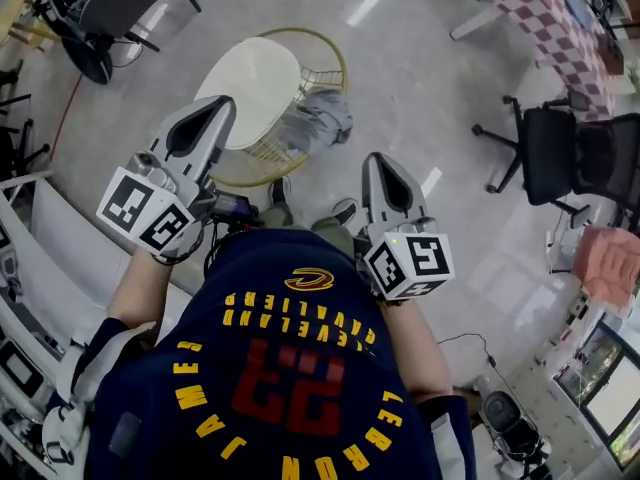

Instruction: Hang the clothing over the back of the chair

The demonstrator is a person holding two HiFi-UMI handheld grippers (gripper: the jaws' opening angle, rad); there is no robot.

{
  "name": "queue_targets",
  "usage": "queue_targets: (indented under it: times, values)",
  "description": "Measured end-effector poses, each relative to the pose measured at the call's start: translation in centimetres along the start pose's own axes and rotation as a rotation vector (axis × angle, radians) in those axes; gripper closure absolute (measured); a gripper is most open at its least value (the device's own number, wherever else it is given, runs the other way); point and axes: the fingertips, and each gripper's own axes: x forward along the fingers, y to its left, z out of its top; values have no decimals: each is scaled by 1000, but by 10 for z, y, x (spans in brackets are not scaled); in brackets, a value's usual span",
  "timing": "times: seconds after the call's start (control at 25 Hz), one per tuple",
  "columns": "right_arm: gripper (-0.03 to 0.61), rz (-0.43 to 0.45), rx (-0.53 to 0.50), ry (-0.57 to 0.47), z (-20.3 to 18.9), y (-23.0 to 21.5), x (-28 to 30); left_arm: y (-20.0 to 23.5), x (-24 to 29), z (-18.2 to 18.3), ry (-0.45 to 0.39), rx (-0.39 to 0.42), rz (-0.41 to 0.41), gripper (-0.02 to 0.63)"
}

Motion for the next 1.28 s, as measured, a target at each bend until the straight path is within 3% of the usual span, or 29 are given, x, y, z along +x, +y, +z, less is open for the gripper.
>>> queue_targets:
  times: [0.36, 1.28]
  values:
    - [571, 59, -78, -8, 0, 20, 6, 9, -8, -7, -9, -29, 24, 611]
    - [571, 115, -124, -3, 3, 19, -1, -1, 4, -10, -3, -28, 33, 611]
